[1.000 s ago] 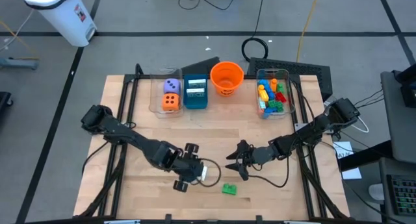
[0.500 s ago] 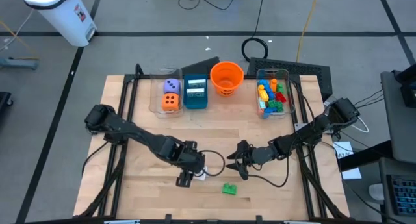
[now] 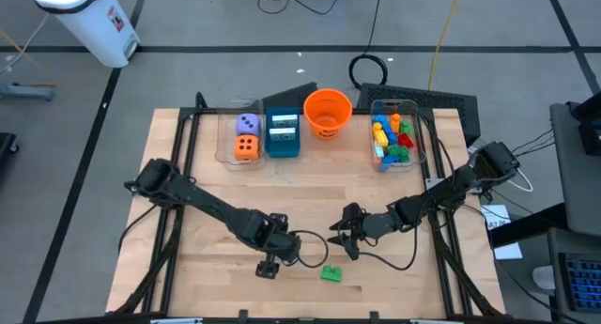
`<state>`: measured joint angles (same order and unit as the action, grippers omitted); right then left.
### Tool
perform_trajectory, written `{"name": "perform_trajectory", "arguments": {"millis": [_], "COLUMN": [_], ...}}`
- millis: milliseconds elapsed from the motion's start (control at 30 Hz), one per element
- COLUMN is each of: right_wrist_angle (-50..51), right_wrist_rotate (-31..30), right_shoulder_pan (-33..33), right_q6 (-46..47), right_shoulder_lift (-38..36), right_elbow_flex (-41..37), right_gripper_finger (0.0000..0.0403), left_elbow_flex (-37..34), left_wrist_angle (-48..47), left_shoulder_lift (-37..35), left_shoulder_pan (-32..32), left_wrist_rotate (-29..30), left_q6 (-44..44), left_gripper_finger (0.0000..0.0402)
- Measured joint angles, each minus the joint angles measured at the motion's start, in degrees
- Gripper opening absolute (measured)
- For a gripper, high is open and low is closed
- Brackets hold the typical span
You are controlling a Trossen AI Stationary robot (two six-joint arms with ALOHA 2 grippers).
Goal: Pick & Place Toys
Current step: Put the gold deck of cards into the blue bin
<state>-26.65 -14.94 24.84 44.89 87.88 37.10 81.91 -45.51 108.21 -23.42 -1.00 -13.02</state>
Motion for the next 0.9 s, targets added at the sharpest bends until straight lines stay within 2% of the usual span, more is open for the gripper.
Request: {"name": "perform_trajectory", "arguments": {"millis": [533,900], "right_wrist_angle": [1.8,1.9], "right_wrist_rotate": [0.1,0.1], "right_shoulder_pan": [0.0,0.0], "right_q6": [2.4,2.4], "right_shoulder_lift": [0.0,0.0], "right_elbow_flex": [0.0,0.0], "right_gripper_finger": [0.021,0.021], "left_elbow_flex": [-0.3,-0.4], "left_wrist_angle": [4.0,5.2], "left_shoulder_lift": [5.6,7.9], "left_shoulder_pan": [0.0,0.4], "left_wrist_rotate": [5.1,3.7], "left_q6": [0.7,0.8], "left_gripper_finger": [0.0395,0.0395]}}
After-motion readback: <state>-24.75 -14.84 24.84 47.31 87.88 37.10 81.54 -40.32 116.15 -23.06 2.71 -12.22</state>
